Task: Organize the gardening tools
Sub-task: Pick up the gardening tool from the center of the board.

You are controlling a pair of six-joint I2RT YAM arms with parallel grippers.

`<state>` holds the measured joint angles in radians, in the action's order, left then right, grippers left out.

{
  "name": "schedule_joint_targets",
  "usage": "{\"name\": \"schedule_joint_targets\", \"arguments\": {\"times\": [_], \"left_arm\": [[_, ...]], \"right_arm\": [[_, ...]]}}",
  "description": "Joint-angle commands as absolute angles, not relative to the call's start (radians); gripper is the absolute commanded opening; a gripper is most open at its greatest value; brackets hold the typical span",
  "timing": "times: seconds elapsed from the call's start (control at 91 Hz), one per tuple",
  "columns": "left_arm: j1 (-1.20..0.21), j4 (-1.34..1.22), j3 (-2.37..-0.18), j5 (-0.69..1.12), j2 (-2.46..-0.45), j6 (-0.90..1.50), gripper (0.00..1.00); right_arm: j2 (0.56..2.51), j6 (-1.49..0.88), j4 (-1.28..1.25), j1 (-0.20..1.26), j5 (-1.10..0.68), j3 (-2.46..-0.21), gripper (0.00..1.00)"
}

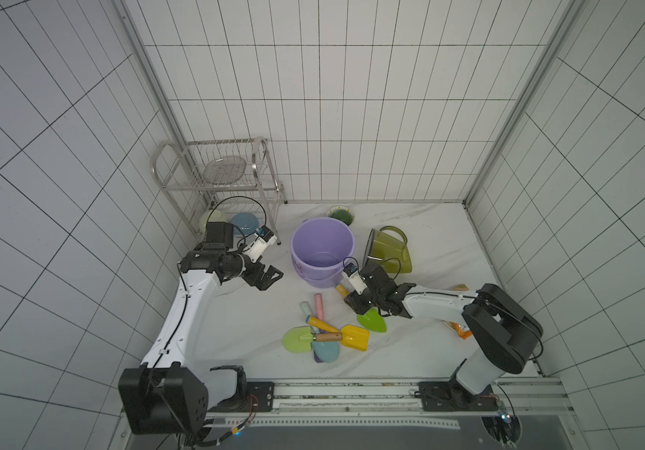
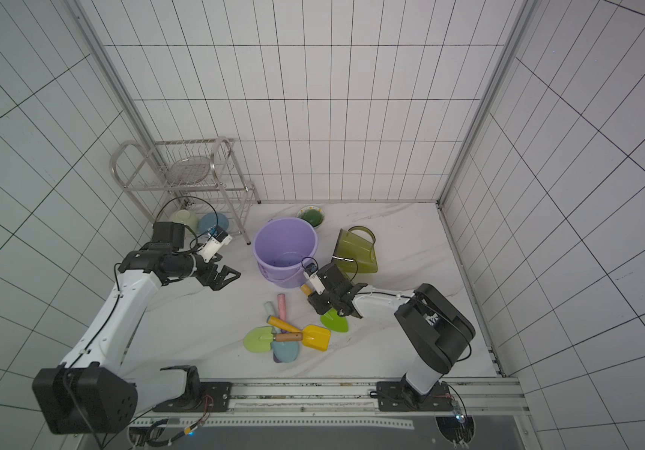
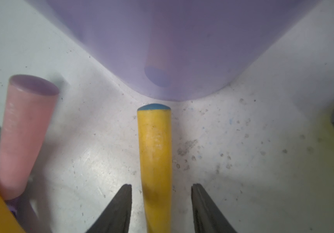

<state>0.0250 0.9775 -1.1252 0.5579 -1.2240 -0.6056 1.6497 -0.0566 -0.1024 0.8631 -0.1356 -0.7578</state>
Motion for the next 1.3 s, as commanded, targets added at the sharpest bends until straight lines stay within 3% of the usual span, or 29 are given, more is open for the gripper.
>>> {"name": "schedule_joint_targets", "arguments": {"times": [0.0, 0.143, 0.473, 0.66, 0.967, 1.286], "left_arm": [[0.019, 0.971, -1.117, 0.564, -1.204, -0.595, 0.98], [0.017, 0.964, -1.114, 0.569, -1.205, -0.59, 0.98], [0.009, 0.962, -1.137, 0.583, -1.21, -0.506, 0.98], [-0.029, 0.98, -1.181, 0.59, -1.212, -0.393, 0.98], [-0.178, 1.041, -1.258, 0.689, -1.241, -0.164, 0.99], [-0.351, 1.049, -1.271, 0.797, -1.265, -0.019, 0.93]], "right_arm": [[1.67, -0.053, -0.177, 0.879, -0.095, -0.729, 0.49], [1.678, -0.047, -0.209, 0.88, -0.082, -0.713, 0.41], [1.559, -0.022, -0.242, 0.884, -0.058, -0.655, 0.14], [1.365, 0.004, -0.13, 0.884, -0.049, -0.64, 0.11], [1.157, 0.173, 0.043, 0.917, -0.223, -0.686, 0.09], [1.118, 0.282, 0.098, 1.076, -0.118, -0.786, 0.09]]}}
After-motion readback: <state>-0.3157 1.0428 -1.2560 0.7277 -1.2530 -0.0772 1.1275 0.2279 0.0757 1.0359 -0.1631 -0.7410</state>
